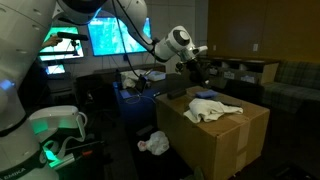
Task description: Replace the objects on the box with the objects on the table one after the other
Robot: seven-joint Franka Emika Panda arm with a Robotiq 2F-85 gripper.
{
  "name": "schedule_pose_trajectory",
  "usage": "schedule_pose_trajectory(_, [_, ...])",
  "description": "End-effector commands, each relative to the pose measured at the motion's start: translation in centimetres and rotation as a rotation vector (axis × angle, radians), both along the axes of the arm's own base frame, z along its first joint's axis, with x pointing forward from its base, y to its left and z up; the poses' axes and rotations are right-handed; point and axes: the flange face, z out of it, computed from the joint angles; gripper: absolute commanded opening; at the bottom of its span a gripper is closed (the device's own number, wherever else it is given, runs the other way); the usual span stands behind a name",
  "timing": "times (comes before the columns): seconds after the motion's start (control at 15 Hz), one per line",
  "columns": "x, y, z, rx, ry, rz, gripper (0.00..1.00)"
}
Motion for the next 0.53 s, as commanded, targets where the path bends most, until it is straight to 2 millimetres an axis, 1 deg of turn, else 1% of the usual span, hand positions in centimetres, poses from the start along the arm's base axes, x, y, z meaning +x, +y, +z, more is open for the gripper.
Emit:
schedule_pose_trajectory(0.0, [-1.0,1.9,3.5,-0.037,-0.069,-0.012,1.0])
schedule_pose_trajectory(0.2, [-1.2,4.1,4.4,-0.024,-0.112,0.031,1.0])
schedule_pose_trajectory(0.33, [-1.2,5.6,4.3,0.025,-0.134,0.071,1.0])
schedule_pose_trajectory(0.47, [-1.1,7.1,3.8,0.085,-0.165,0.116,1.0])
